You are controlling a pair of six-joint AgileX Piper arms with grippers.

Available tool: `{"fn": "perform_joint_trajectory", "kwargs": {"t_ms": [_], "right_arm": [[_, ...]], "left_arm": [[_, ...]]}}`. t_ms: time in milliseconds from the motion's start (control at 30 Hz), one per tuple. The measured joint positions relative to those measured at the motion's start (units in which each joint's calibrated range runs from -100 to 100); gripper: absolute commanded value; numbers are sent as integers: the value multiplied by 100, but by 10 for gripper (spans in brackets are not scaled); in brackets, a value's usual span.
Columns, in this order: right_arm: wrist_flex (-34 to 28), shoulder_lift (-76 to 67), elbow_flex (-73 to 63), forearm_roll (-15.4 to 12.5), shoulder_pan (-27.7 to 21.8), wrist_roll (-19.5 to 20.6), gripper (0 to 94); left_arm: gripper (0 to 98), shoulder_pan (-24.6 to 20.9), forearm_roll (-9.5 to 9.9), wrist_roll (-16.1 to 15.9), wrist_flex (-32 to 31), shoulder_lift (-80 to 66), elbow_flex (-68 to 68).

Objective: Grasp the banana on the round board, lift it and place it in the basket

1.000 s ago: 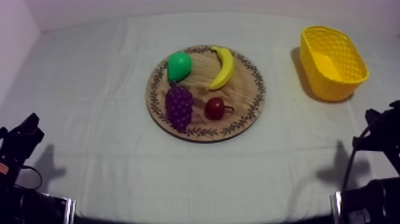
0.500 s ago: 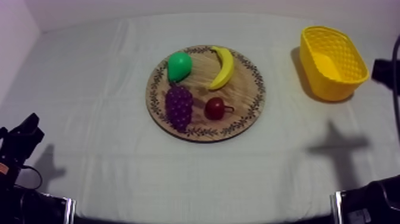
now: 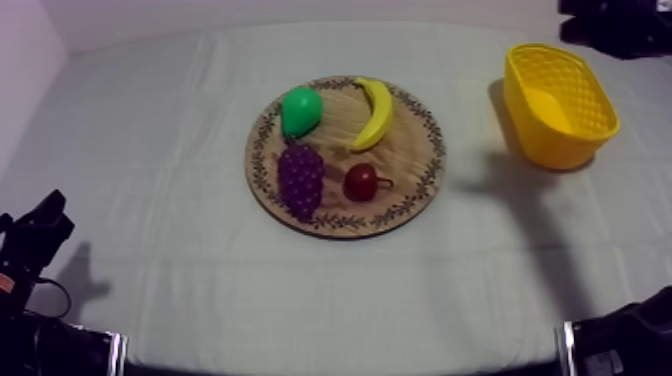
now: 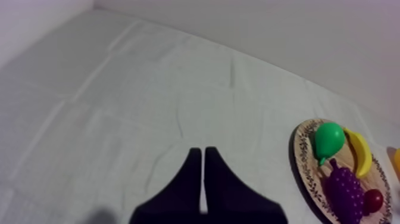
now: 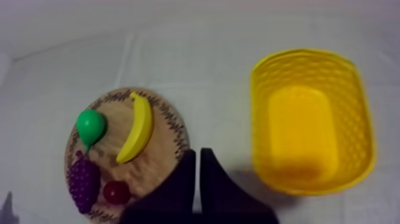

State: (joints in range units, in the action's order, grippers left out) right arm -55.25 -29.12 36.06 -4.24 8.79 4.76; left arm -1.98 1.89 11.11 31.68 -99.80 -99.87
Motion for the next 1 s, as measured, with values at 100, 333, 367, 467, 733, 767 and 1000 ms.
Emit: {"fn": "perform_joint_trajectory", "kwargs": {"t_ms": [100,333,367,467,733,767,1000], "right_arm": [[-76,488,-116,-94,252,94,7],[157,1509,-293,-353,749,216,8],[217,1633,-343,-354,809,238,13],[308,1957,-557,-311,973,339,35],[223,2940,-1377,-345,1146,602,54],[223,3070,-1476,-360,1142,612,58],[279,3662,-1756,-192,1240,775,504]], "left_arm": [[1,0,0,0,0,0,0],[1,0,0,0,0,0,0],[1,0,0,0,0,0,0],[1,0,0,0,0,0,0],[1,0,0,0,0,0,0],[1,0,0,0,0,0,0],[1,0,0,0,0,0,0]]}}
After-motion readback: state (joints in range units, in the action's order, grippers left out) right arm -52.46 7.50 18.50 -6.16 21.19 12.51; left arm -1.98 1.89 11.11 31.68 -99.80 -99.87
